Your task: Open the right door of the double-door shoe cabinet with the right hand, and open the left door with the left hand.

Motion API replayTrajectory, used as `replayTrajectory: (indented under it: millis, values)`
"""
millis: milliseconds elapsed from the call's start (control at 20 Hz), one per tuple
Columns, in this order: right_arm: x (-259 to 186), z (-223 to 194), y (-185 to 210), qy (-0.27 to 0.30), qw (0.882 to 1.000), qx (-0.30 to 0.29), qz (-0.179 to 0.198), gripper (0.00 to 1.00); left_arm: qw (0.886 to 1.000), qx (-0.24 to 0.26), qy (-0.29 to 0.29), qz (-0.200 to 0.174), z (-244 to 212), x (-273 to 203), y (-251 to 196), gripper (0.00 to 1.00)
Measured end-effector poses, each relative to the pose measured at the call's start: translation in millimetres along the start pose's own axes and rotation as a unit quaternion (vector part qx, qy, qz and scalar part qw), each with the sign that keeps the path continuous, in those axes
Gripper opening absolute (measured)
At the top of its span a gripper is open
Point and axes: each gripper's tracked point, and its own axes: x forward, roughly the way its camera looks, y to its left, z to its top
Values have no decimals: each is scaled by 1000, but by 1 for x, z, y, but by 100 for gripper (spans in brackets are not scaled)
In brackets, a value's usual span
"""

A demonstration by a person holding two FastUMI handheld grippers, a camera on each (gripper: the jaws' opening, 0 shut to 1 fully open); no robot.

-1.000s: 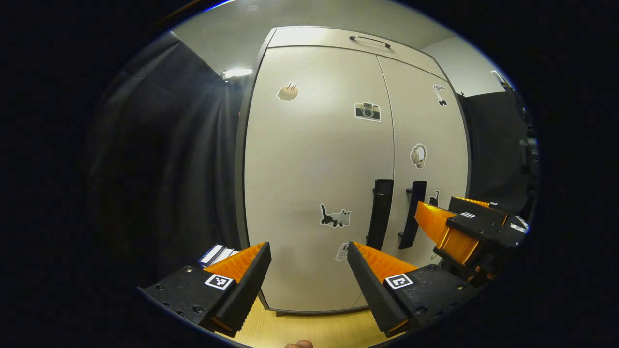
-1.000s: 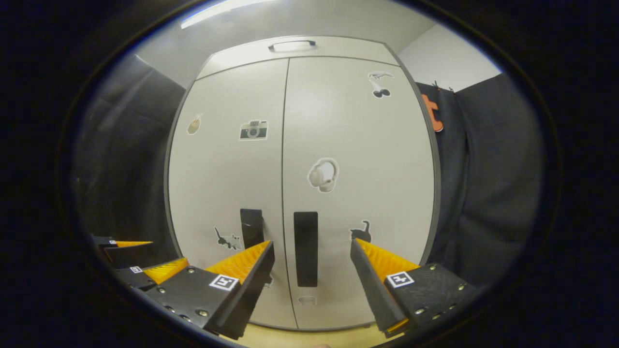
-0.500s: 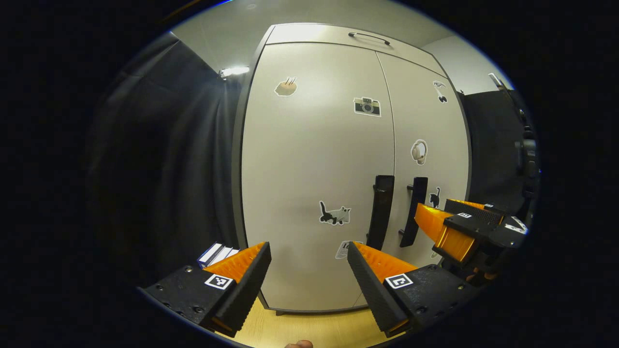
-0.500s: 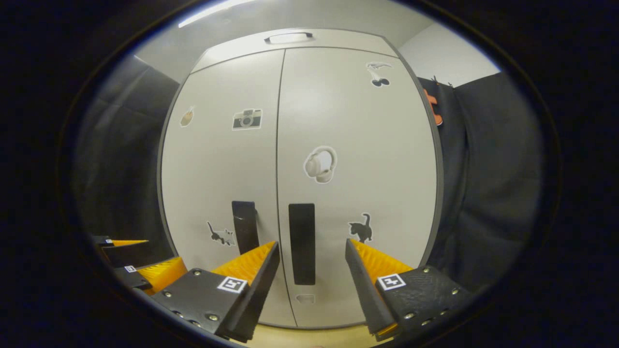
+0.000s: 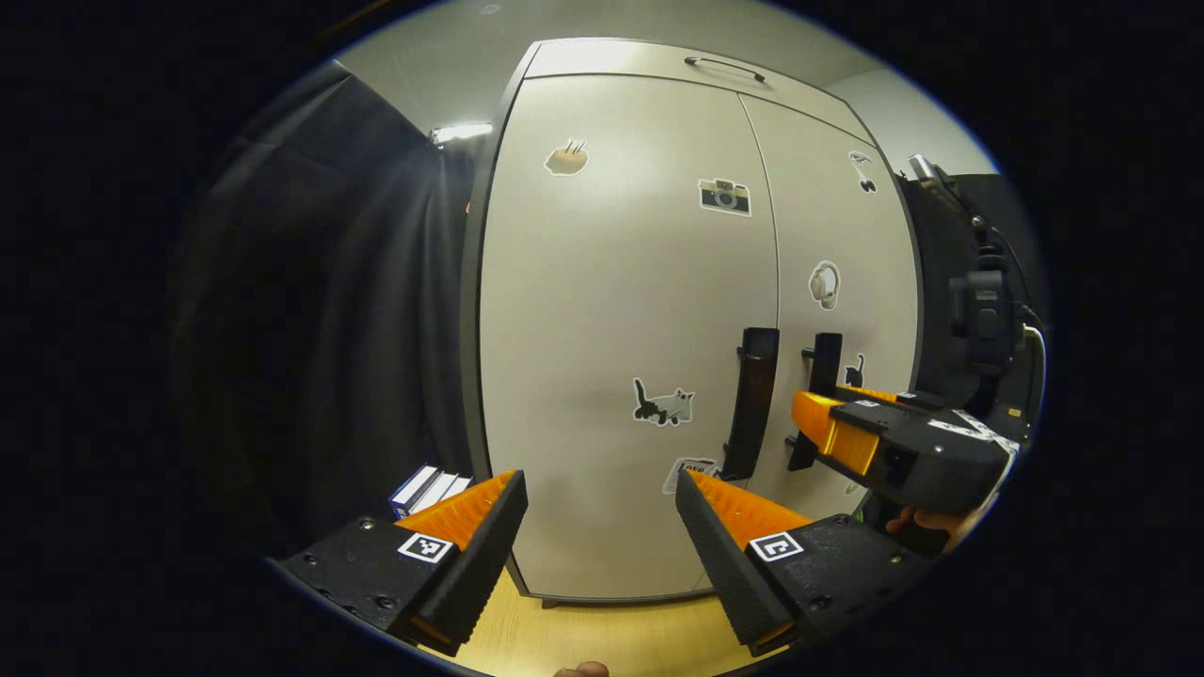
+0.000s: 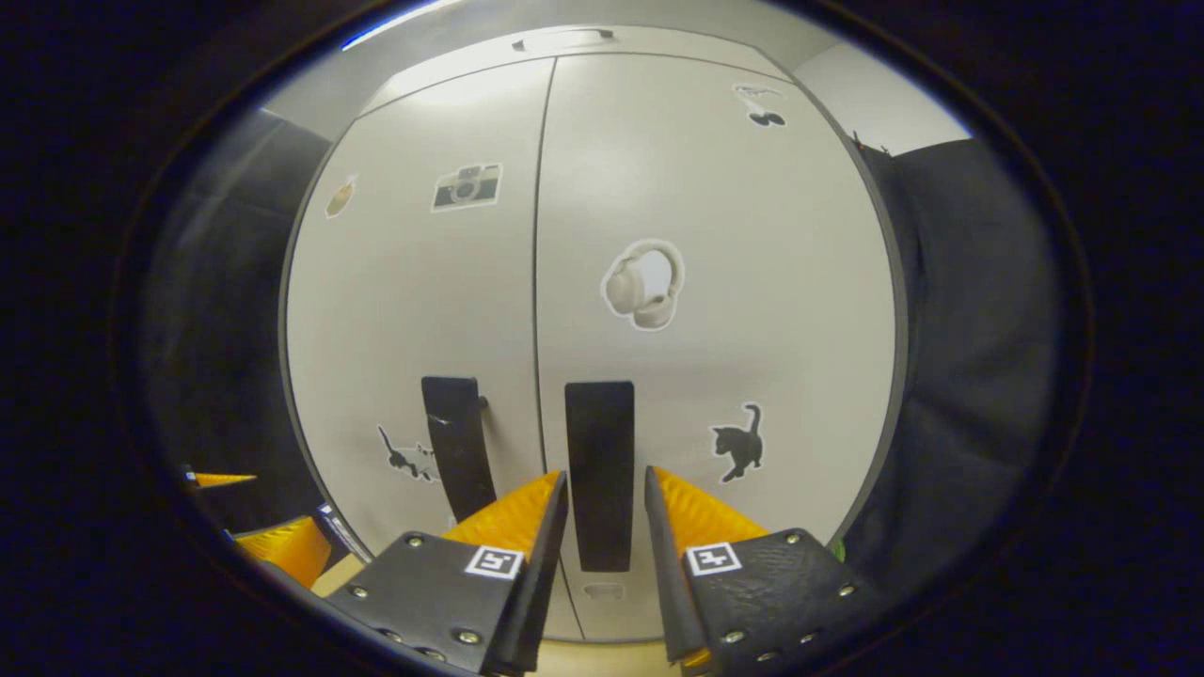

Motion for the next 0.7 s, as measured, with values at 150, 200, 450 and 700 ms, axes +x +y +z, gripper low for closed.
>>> replayTrajectory:
  millis: [150,200,450,700]
  values:
    - [-1,-4,0,10,1000,1,-12,33,1000,-1,8,5,-6,-1,4,99]
    - [-2,-2,-1,2,1000,-6,-15,32,1000,-2,10,6,-8,-1,4,99]
    - [-3,-3,-2,3,1000,5,-17,22,1000,-5,18,8,-13,-6,8,99]
    - [-9,-2,-4,-3,1000,18,-20,27,1000,-4,18,15,-13,-10,12,99]
